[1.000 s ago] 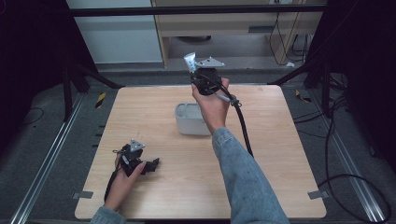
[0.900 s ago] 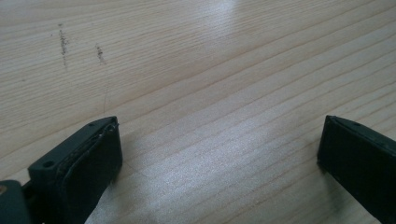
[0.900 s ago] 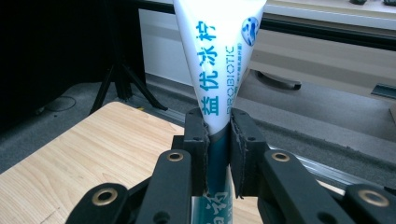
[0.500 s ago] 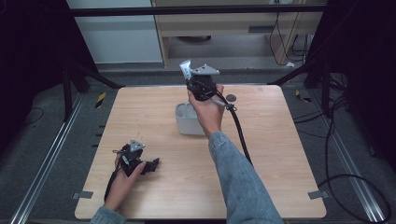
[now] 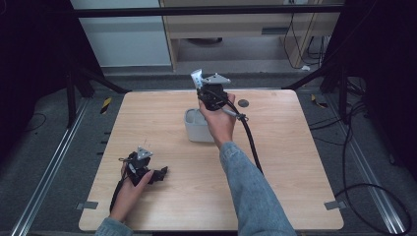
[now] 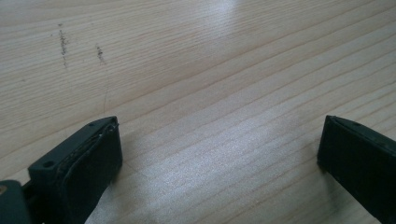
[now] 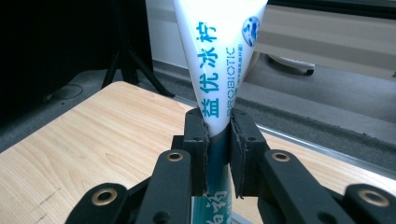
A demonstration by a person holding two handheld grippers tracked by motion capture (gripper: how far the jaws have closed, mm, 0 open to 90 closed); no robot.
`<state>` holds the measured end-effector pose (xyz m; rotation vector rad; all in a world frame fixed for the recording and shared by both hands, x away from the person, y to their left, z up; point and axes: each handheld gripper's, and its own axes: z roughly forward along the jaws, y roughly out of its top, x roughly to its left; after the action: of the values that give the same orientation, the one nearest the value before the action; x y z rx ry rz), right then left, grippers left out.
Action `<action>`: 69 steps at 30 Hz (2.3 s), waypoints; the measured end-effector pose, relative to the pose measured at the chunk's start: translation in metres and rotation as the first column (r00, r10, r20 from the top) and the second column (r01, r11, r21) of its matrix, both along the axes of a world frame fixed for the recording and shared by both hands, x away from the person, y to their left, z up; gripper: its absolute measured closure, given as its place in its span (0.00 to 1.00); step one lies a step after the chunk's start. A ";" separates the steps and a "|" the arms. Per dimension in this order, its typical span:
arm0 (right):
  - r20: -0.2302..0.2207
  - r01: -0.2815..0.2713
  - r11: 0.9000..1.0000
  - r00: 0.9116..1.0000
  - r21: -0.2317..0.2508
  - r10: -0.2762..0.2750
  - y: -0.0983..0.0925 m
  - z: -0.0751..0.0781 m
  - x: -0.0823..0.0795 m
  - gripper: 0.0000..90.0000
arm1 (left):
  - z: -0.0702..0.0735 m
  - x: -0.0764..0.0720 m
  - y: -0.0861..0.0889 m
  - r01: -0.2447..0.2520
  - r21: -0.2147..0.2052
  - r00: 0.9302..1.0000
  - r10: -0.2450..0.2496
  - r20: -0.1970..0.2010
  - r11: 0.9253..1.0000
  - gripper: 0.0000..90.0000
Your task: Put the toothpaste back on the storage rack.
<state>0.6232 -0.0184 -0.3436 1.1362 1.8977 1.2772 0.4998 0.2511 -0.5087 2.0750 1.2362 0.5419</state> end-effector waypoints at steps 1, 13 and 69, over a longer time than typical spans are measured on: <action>-0.002 -0.003 1.000 1.000 -0.004 0.003 0.001 -0.001 0.000 0.87 | 0.000 0.000 0.000 0.000 0.000 1.000 0.000 0.000 1.000 0.00; -0.032 -0.006 1.000 0.999 -0.015 0.006 0.001 -0.017 0.004 0.87 | 0.000 0.000 0.000 -0.001 -0.002 1.000 0.001 0.001 1.000 0.00; -0.133 -0.096 0.986 0.988 -0.139 0.078 0.002 -0.034 0.000 0.88 | 0.000 0.000 0.000 -0.002 -0.002 1.000 0.002 0.000 1.000 0.00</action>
<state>0.6234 -0.0162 -0.3778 1.0920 2.1178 1.1140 0.4997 0.2509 -0.5088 2.0719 1.2382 0.5412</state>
